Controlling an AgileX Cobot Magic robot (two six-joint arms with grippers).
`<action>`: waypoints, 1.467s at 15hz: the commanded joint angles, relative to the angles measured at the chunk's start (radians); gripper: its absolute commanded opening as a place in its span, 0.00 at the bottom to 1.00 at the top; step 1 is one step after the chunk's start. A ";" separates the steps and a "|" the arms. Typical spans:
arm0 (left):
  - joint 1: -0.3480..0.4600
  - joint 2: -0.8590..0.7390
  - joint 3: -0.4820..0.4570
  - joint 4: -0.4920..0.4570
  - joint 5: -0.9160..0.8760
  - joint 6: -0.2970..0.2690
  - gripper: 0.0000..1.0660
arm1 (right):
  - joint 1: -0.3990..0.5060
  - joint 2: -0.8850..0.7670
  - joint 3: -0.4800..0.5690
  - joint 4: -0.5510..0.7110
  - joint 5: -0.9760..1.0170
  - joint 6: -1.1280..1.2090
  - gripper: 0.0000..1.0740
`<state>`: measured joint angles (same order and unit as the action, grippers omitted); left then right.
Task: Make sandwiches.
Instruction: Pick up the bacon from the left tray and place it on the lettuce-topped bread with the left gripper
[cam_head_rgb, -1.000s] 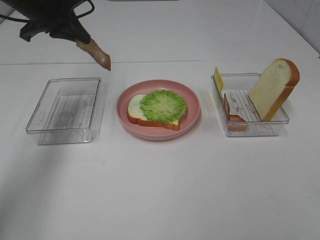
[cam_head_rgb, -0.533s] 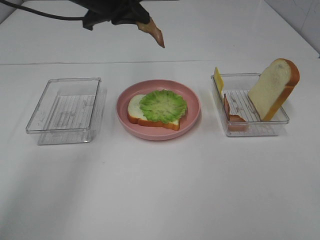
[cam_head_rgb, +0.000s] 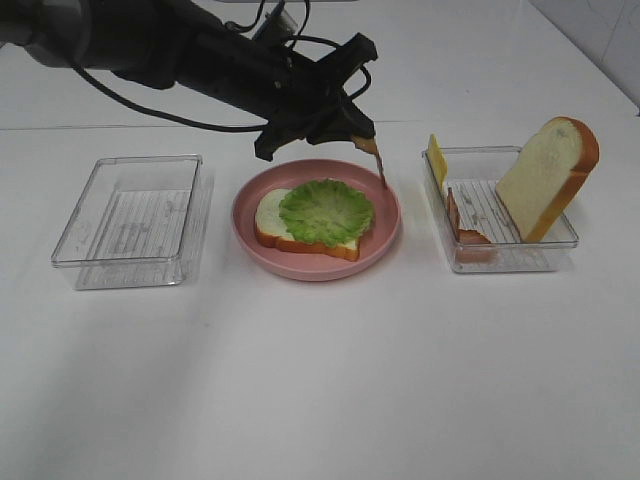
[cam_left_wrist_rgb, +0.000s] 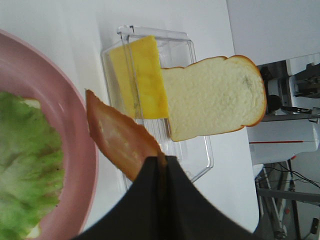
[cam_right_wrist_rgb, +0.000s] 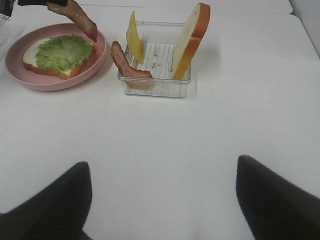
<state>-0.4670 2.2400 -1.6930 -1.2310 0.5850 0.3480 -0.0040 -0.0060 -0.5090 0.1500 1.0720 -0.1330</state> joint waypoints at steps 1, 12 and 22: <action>-0.008 0.022 -0.005 -0.109 0.029 0.093 0.00 | -0.007 -0.013 0.003 0.000 -0.007 -0.006 0.70; 0.107 0.060 -0.004 0.077 0.139 0.107 0.00 | -0.007 -0.013 0.003 0.000 -0.007 -0.006 0.70; 0.145 0.025 -0.004 0.488 0.156 -0.079 0.73 | -0.007 -0.013 0.003 0.000 -0.007 -0.006 0.70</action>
<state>-0.3250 2.2790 -1.6940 -0.7430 0.7340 0.2740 -0.0040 -0.0060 -0.5090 0.1500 1.0720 -0.1330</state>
